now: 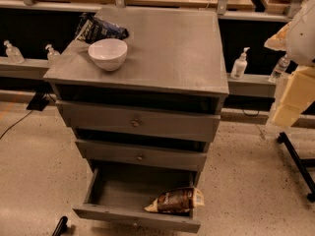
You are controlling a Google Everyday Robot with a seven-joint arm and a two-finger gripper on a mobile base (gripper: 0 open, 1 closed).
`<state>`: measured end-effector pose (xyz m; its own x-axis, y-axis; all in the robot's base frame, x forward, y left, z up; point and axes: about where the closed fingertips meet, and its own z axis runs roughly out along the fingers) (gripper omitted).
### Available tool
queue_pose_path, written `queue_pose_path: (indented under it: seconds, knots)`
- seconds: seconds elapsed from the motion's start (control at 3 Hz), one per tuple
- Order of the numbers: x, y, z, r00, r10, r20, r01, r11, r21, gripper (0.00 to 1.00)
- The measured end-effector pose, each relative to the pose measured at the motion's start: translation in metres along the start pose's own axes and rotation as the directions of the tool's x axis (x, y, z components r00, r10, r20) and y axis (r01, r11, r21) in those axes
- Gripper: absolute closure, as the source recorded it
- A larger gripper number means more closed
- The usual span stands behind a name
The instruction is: Pick brown chip bag from bottom drawer and place on counter
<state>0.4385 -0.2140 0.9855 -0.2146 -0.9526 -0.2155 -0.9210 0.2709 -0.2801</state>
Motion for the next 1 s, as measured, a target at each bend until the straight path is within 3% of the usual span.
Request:
queue_pose_path:
  seconds: [0.67,1.0]
  knots:
    - [-0.009,0.005,0.018,0.999,-0.025,0.034,0.026,0.9997,-0.006,0.0]
    - [-0.036,0.044,0.08,0.981,-0.086,0.174,0.098,0.993,-0.065,0.0]
